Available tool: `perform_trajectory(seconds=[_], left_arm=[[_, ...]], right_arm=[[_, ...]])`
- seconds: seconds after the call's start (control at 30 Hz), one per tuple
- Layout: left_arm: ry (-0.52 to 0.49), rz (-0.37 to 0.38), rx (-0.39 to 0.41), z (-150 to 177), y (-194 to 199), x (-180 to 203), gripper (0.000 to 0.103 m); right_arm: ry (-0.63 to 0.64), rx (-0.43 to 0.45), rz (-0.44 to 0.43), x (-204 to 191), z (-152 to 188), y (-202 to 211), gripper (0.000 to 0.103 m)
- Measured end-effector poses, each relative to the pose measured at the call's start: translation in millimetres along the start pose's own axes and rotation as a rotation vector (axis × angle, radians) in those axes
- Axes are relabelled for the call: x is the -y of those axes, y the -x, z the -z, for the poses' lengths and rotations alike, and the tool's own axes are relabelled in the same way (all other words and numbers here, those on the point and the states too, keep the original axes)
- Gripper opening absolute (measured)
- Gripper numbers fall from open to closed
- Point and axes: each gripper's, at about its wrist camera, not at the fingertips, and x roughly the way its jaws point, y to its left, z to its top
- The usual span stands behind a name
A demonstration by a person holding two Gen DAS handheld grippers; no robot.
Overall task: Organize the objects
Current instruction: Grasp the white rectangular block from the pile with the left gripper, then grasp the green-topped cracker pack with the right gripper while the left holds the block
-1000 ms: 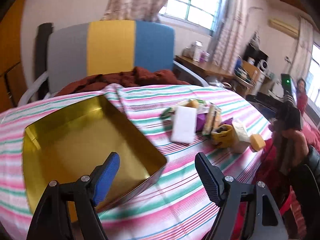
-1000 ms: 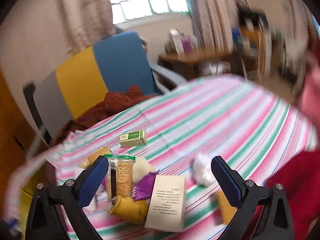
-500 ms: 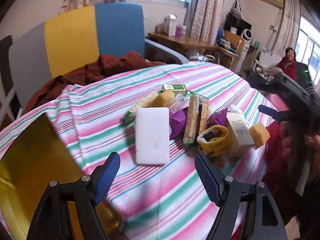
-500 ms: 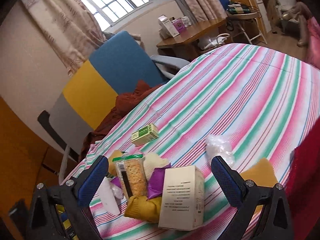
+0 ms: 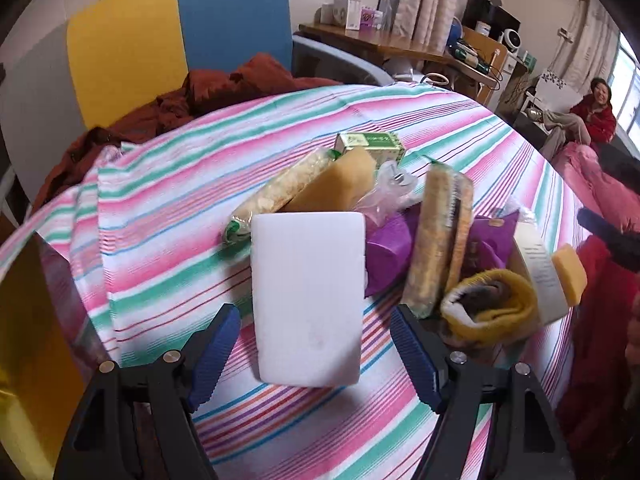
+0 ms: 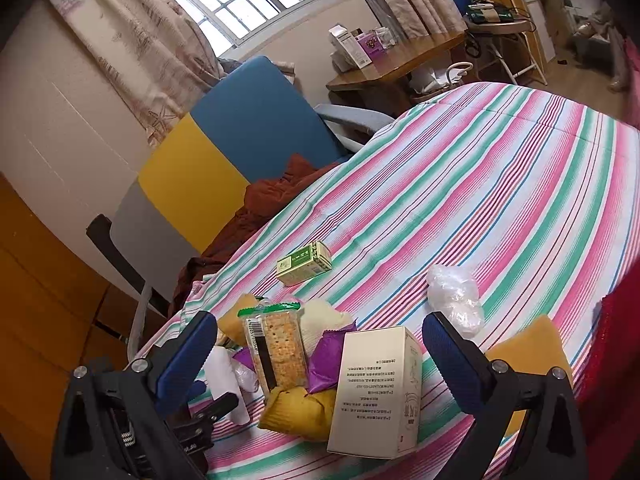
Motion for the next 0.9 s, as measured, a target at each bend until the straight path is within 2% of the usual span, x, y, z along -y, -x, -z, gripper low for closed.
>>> perform_trajectory(seconds=[0.1, 0.17, 0.27, 0.4, 0.5, 0.63, 0.8, 0.9], left_arm=[[0.023, -0.007, -0.016, -2, -7, -5, 0.073], [0.024, 0.000, -0.009, 1, -6, -4, 0.058], [-0.002, 0.021, 0.038, 4, 2, 0, 0.057], [-0.033, 0.030, 0.118, 17, 34, 10, 0.057], [-0.040, 0.086, 0.137, 39, 61, 18, 0.057], [-0.100, 0.110, 0.102, 79, 78, 33, 0.057], [-0.099, 0.101, 0.042, 121, 80, 36, 0.057], [-0.090, 0.092, 0.060, 132, 79, 34, 0.057]], right_arm=[[0.007, -0.003, 0.000, -1, -1, -1, 0.103], [0.014, -0.006, 0.008, -3, 0, -2, 0.103], [0.024, -0.014, 0.017, -4, 1, -4, 0.103], [0.035, -0.025, 0.025, -5, 2, -6, 0.103], [0.041, -0.031, 0.040, -4, 3, -7, 0.103], [0.066, -0.044, 0.060, -9, 4, -10, 0.103], [0.116, -0.054, 0.055, -20, 8, -12, 0.103], [0.223, -0.091, 0.033, -42, 13, -19, 0.103]])
